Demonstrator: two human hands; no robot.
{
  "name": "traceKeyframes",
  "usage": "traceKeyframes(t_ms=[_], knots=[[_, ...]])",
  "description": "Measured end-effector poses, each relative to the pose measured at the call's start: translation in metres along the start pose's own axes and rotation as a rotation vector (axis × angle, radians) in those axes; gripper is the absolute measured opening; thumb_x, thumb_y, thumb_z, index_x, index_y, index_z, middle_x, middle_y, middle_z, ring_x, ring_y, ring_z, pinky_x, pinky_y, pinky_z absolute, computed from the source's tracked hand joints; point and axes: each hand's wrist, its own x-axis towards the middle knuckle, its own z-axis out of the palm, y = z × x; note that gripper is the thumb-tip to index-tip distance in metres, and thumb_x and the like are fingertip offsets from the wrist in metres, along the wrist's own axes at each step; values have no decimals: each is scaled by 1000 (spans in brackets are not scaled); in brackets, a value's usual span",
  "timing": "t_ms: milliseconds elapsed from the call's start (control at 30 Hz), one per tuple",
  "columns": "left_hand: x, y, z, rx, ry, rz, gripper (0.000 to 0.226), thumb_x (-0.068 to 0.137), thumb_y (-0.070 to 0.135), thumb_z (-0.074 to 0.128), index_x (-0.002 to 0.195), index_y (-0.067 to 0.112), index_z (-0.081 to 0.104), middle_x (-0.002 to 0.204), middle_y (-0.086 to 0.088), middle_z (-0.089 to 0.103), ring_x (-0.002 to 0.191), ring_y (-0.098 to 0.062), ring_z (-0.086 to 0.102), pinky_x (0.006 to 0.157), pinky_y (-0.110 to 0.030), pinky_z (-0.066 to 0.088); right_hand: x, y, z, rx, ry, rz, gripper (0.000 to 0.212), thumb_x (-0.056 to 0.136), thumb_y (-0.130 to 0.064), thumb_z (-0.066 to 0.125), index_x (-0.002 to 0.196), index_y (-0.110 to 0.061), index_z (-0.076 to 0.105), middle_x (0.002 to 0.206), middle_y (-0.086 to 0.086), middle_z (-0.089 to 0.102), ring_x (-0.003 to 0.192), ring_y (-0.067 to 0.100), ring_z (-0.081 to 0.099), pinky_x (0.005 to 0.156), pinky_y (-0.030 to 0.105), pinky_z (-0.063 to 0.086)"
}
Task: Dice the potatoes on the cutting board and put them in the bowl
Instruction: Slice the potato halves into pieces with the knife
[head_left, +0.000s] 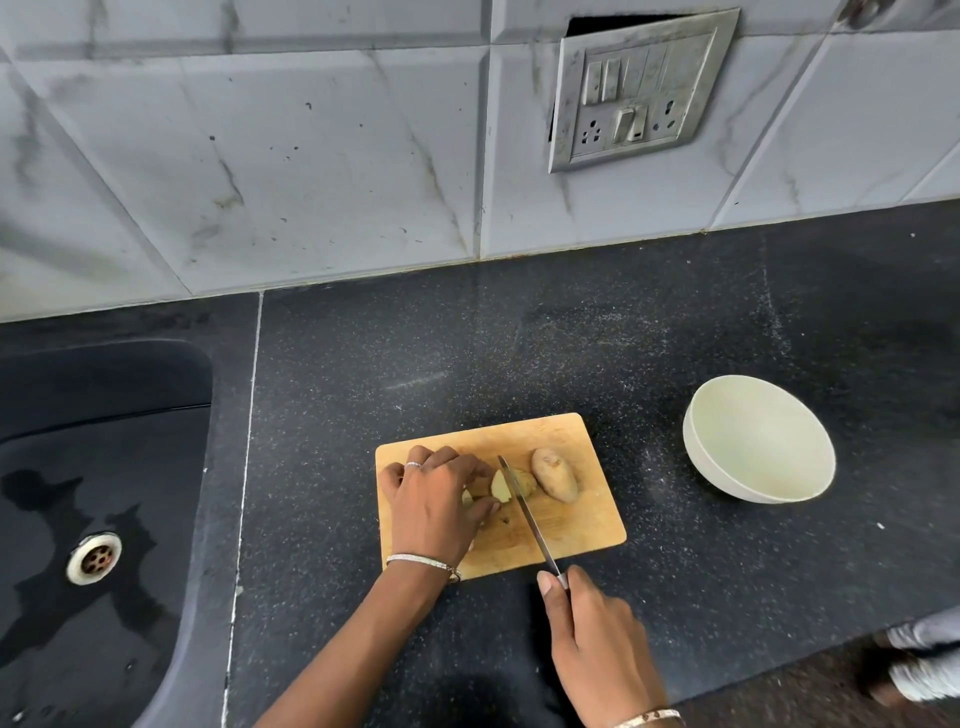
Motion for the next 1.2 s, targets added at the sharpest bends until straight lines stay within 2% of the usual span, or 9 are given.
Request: traceKeyframes(t_ms=[67, 200, 333, 500, 667, 800, 1000, 1200], knots=[[2, 0, -1, 27, -37, -4, 31, 72, 54, 72, 102, 46, 66, 97, 22, 59, 102, -8, 41, 77, -31, 12, 1, -1, 0, 5, -6, 24, 33, 99, -53, 22, 85, -27, 38, 72, -6, 49, 69, 22, 50, 64, 35, 39], [4, 1, 0, 53, -67, -6, 35, 74, 58, 69, 108, 49, 65, 100, 22, 58, 104, -8, 40, 78, -32, 12, 3, -2, 2, 12, -35, 30, 34, 99, -53, 22, 85, -27, 37, 76, -5, 53, 84, 25, 63, 64, 36, 40], [5, 1, 1, 44, -63, -30, 35, 73, 60, 69, 106, 50, 65, 96, 21, 57, 101, -8, 40, 76, -31, 10, 3, -1, 3, 20, -37, 5, 35, 98, -54, 22, 83, -27, 37, 75, -4, 55, 78, 23, 61, 63, 37, 41], [4, 0, 2, 13, -45, -35, 35, 71, 60, 69, 105, 49, 66, 93, 21, 57, 99, -7, 39, 77, -31, 11, 2, -5, -1, 20, -13, -23, 34, 98, -53, 21, 83, -27, 37, 71, -4, 52, 65, 18, 47, 61, 35, 39], [3, 0, 3, 6, -37, -42, 35, 72, 61, 69, 104, 48, 66, 94, 22, 57, 99, -6, 40, 76, -30, 11, 3, -8, 3, 2, -20, -27, 33, 99, -53, 19, 86, -29, 36, 72, -7, 52, 67, 17, 52, 60, 32, 40], [4, 0, 3, 9, -41, -47, 33, 71, 61, 69, 101, 48, 67, 92, 23, 56, 99, -6, 39, 77, -31, 11, 3, -8, 11, 3, -45, 8, 34, 98, -54, 16, 89, -28, 36, 78, -6, 58, 80, 22, 64, 63, 35, 46], [7, 1, 3, -7, -61, -49, 30, 72, 57, 70, 100, 45, 69, 97, 21, 61, 103, -7, 40, 78, -31, 10, 6, -16, 11, -39, -56, 48, 35, 100, -51, 17, 97, -26, 40, 91, -1, 63, 91, 27, 65, 66, 37, 47], [8, 1, 3, -33, -58, -64, 27, 71, 56, 72, 95, 44, 71, 100, 24, 64, 105, -6, 40, 79, -30, 8, 17, -23, 11, -69, -34, 47, 37, 102, -48, 22, 108, -23, 49, 96, 2, 65, 95, 27, 65, 63, 32, 41]])
